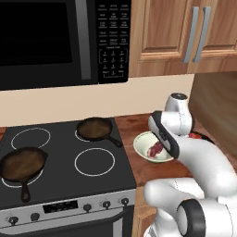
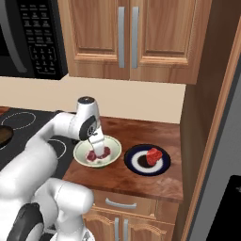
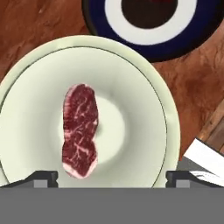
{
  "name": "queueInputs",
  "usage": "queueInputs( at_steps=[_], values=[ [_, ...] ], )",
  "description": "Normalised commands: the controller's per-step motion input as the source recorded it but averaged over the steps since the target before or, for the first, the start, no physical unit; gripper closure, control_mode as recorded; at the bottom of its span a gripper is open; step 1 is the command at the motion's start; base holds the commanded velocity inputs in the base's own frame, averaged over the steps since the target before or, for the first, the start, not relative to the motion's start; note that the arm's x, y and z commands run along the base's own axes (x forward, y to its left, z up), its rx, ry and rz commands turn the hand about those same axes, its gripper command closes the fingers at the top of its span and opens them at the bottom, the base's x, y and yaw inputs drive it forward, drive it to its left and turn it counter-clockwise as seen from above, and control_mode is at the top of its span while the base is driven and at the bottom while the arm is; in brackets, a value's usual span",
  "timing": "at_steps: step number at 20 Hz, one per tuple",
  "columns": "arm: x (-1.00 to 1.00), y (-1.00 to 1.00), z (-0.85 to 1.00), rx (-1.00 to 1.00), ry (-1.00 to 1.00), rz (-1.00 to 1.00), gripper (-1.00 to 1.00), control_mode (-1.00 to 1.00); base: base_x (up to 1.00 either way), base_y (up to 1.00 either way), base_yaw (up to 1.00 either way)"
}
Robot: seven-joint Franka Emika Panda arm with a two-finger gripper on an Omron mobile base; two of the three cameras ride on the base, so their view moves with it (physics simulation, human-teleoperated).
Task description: Place one of the steaks on the plate and the other in the bowl. Then place the bowl in the fridge.
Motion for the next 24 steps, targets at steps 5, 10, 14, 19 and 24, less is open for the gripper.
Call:
queueInputs(
  at_steps=[5, 10, 14, 19, 24],
  values=[
    [-0.94, -0.09, 0.47, -0.01, -0.06, 0.07, -1.0, -1.0, 0.0, 0.0, 0.0],
    [-1.0, 0.0, 0.24, -0.01, -0.08, 0.23, -1.0, -1.0, 0.0, 0.0, 0.0],
    [-0.88, -0.04, 0.74, -0.1, -0.24, 0.39, -1.0, -1.0, 0.0, 0.0, 0.0],
    [-0.04, 0.03, 0.3, -0.47, 0.13, 0.36, -1.0, -1.0, 0.0, 0.0, 0.0],
    [-0.02, -0.02, -0.07, -0.24, 0.13, 0.21, -1.0, -1.0, 0.0, 0.0, 0.0]
  ],
)
